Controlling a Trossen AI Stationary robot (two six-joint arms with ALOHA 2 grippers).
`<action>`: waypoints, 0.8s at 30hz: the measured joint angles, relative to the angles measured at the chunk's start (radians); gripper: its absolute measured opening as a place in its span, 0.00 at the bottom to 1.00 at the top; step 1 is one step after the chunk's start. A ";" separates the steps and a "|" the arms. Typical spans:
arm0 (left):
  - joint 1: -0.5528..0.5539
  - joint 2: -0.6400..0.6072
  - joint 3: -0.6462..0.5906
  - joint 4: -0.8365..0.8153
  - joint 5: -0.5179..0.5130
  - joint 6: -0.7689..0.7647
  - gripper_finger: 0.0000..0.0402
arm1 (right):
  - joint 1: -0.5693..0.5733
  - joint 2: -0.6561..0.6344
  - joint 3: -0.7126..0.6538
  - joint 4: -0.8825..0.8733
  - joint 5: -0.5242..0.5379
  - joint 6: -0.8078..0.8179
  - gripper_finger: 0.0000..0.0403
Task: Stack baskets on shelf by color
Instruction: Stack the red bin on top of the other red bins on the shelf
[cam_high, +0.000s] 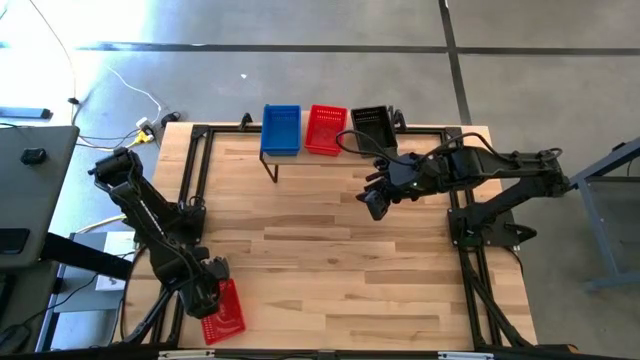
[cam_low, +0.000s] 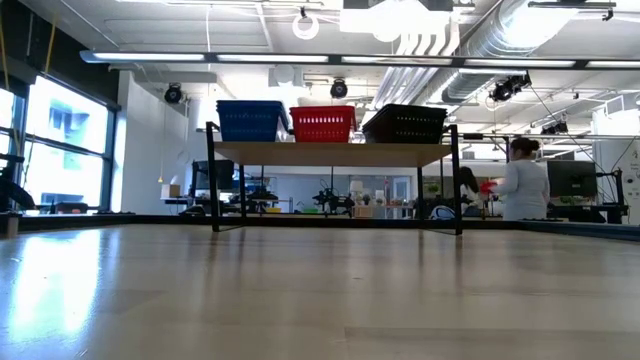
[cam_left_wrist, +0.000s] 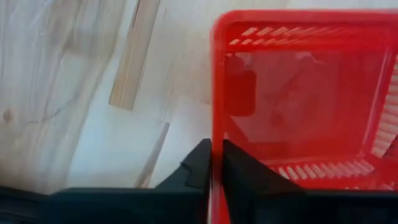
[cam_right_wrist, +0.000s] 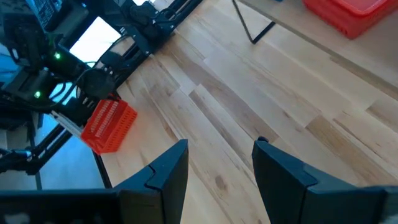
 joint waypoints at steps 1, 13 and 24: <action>0.000 0.000 0.000 0.001 0.000 -0.014 0.03 | 0.005 0.002 -0.001 0.002 0.000 -0.005 0.40; 0.060 -0.003 0.047 0.034 0.030 -0.174 0.02 | 0.071 0.079 -0.001 0.071 -0.022 -0.138 0.40; 0.340 -0.003 0.155 0.032 0.020 -0.018 0.01 | 0.104 0.099 -0.001 0.161 -0.166 -0.426 0.40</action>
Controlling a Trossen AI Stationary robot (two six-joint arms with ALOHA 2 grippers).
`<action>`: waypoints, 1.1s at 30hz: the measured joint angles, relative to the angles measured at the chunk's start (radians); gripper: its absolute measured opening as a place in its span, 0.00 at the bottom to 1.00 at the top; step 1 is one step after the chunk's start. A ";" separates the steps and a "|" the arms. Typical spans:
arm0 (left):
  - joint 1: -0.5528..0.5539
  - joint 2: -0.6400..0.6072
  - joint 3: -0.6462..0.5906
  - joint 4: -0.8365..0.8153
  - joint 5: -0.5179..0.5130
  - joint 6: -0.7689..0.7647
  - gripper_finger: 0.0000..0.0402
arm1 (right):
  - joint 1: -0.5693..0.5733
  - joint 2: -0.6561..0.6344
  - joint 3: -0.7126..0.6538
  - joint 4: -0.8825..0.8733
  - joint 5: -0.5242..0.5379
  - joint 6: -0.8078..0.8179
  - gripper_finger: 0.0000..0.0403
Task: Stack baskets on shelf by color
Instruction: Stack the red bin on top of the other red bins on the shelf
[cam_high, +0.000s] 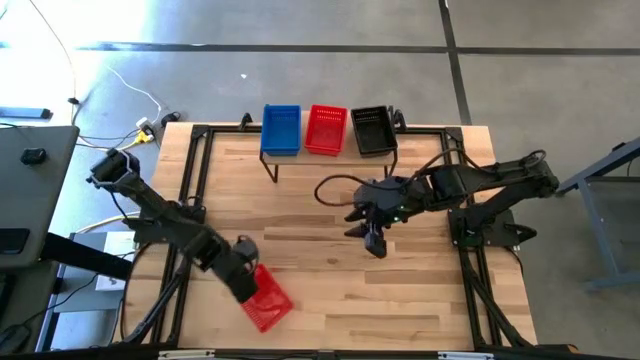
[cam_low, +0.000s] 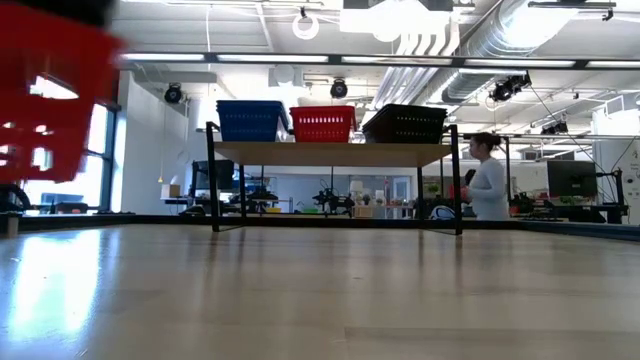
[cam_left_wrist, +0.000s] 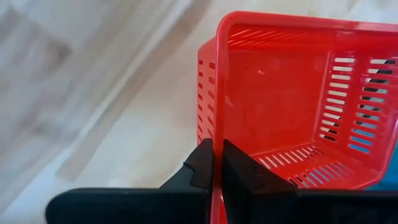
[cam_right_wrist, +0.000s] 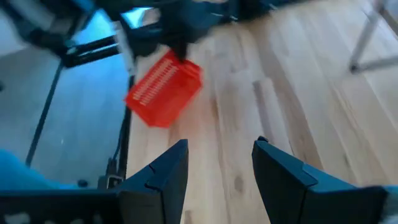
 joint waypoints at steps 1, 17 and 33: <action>0.029 0.000 0.010 -0.001 0.002 0.012 0.01 | 0.002 0.002 0.000 0.012 -0.014 -0.041 0.40; 0.422 0.000 0.160 -0.018 0.156 0.244 0.00 | 0.020 0.051 0.000 0.057 -0.160 -0.568 0.40; 0.631 0.000 0.169 -0.022 0.295 0.197 0.00 | 0.020 0.185 0.000 0.085 -0.207 -0.851 0.40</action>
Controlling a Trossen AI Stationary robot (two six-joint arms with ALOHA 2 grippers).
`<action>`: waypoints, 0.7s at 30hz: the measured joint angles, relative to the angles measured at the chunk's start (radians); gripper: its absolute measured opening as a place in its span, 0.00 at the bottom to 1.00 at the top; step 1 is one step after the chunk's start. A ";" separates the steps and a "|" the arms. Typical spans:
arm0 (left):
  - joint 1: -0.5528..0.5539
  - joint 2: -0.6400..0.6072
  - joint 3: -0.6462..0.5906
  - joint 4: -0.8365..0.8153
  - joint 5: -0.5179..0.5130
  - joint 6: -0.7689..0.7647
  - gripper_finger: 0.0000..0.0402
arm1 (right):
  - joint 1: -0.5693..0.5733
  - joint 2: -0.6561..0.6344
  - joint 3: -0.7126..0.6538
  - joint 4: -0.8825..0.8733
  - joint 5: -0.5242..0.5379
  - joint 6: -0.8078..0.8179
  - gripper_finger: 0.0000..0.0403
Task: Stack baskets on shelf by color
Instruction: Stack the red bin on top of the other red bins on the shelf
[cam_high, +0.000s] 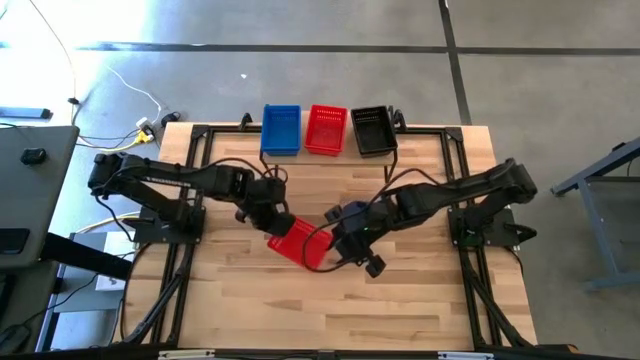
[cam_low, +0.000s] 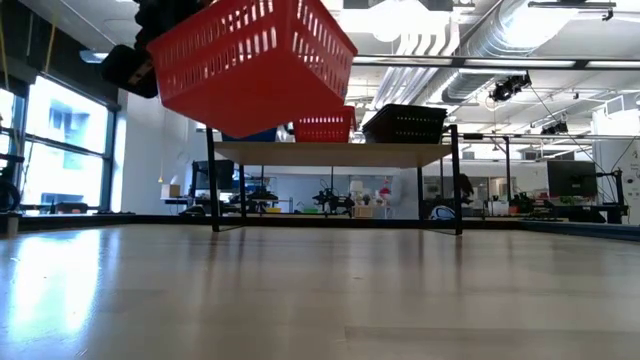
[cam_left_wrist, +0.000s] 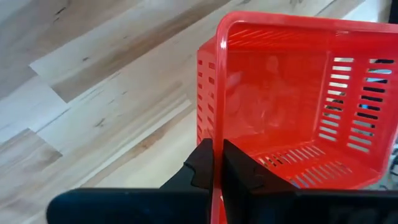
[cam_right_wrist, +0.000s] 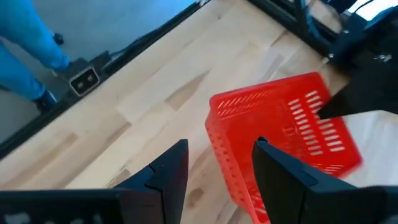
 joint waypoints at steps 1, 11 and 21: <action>0.006 0.000 0.000 0.001 0.011 -0.005 0.00 | 0.000 0.011 0.000 0.001 0.000 -0.010 0.40; 0.016 0.000 0.000 0.008 0.094 -0.035 0.00 | -0.002 0.113 0.000 0.007 0.071 -0.112 0.40; 0.014 0.000 0.000 0.011 0.091 -0.036 0.00 | -0.002 0.159 0.000 -0.031 0.110 -0.116 0.28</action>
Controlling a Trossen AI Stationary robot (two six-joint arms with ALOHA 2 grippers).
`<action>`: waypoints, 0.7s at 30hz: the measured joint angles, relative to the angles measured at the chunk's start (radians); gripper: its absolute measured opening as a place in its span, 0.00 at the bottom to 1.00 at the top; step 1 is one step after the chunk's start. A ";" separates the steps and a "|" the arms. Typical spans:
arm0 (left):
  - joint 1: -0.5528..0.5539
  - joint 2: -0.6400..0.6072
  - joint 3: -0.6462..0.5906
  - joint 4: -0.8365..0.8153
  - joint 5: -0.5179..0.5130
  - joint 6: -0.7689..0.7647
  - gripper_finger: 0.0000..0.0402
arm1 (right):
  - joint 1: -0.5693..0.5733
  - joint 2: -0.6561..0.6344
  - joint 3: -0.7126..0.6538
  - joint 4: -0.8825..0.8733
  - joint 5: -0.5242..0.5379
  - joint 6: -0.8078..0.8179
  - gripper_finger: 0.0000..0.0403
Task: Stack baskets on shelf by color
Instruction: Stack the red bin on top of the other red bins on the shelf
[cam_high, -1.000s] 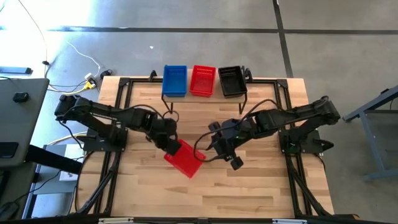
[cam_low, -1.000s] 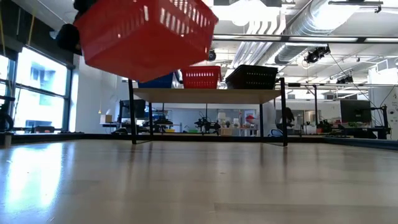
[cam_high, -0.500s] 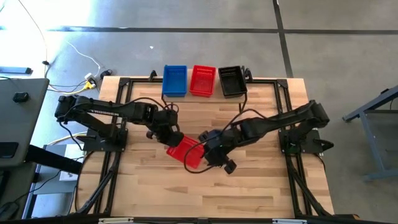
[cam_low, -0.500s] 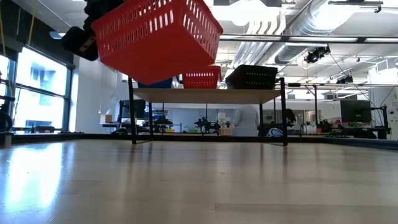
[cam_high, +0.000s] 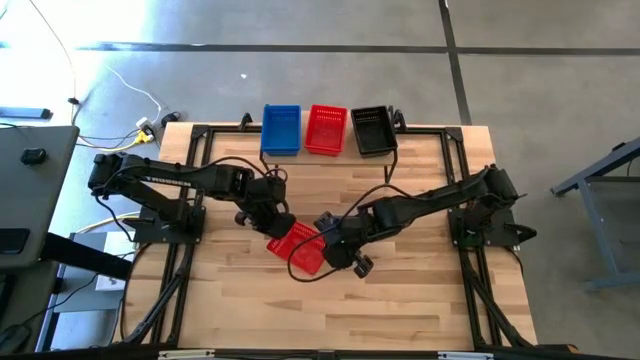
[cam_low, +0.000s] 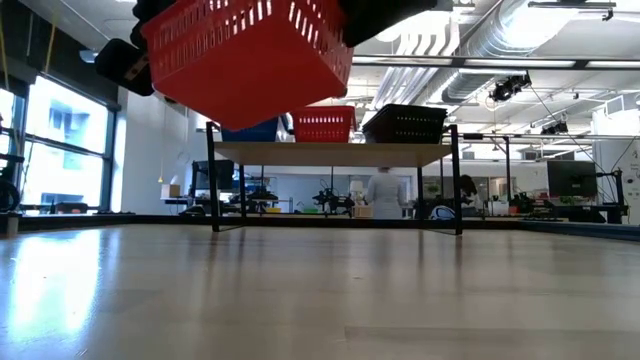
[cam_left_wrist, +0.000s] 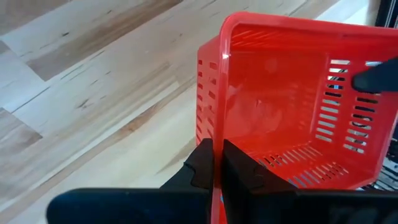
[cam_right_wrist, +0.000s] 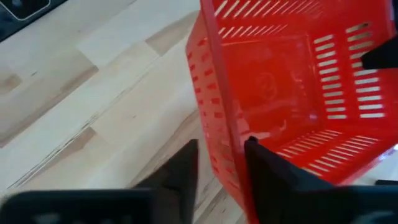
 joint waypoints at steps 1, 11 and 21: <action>0.000 0.000 0.000 0.000 -0.001 0.000 0.00 | 0.000 -0.001 0.000 0.001 -0.001 0.000 0.24; 0.000 0.000 0.000 0.051 -0.109 0.037 0.05 | 0.001 -0.001 0.000 -0.002 -0.015 0.025 0.02; 0.017 0.000 0.000 0.108 -0.181 0.229 0.19 | 0.000 0.001 0.000 0.000 -0.067 0.217 0.00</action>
